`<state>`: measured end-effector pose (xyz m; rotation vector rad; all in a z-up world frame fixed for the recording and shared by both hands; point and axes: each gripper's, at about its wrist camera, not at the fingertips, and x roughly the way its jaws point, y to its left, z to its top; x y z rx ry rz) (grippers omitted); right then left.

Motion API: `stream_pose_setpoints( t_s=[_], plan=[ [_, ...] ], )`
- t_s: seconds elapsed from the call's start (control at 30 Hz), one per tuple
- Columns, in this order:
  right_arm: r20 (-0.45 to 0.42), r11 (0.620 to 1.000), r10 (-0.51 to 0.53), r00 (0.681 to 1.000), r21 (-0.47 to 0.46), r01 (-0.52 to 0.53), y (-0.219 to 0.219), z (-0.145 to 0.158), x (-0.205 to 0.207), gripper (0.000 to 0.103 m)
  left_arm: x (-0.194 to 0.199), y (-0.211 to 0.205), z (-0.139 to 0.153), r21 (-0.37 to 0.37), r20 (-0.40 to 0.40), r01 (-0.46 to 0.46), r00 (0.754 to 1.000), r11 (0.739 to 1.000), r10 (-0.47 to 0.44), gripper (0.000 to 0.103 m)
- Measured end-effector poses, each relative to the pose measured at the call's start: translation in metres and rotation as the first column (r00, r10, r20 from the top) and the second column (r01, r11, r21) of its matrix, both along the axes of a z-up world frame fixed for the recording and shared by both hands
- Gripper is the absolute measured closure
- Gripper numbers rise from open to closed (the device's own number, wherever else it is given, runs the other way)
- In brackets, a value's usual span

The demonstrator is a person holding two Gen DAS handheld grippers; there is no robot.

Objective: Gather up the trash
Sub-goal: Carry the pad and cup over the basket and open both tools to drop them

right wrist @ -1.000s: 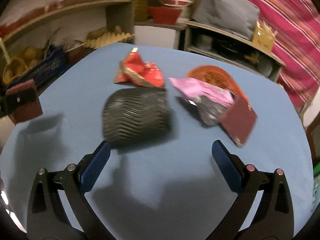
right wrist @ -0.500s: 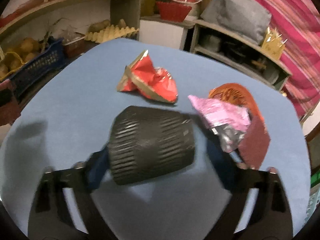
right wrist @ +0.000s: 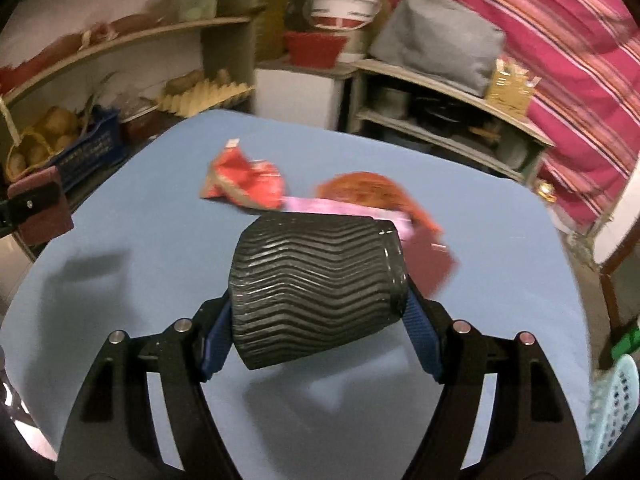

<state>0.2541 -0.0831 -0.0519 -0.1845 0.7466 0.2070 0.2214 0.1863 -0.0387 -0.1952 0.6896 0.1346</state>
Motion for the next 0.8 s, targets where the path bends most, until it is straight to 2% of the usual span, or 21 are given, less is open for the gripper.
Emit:
stream_pose_setpoints(
  t_s=[0.2, 0.4, 0.8],
  plan=[
    [0.027, 0.991, -0.131, 0.991, 0.006, 0.131, -0.086, 0.016, -0.021, 0.029, 0.003, -0.044, 0.006, 0.006, 0.016, 0.055, 0.998, 0.998, -0.055, 0.023],
    [0.04, 0.964, -0.266, 0.963, 0.041, 0.264, -0.174, 0.021, -0.045, 0.029, 0.006, -0.097, 0.01, 0.035, 0.024, 0.122, 0.992, 0.992, -0.123, 0.023],
    [0.037, 0.89, -0.449, 0.893, 0.105, 0.443, -0.296, 0.023, -0.091, 0.029, 0.002, -0.213, 0.02, 0.059, 0.047, 0.273, 0.96, 0.96, -0.276, 0.023]
  ],
)
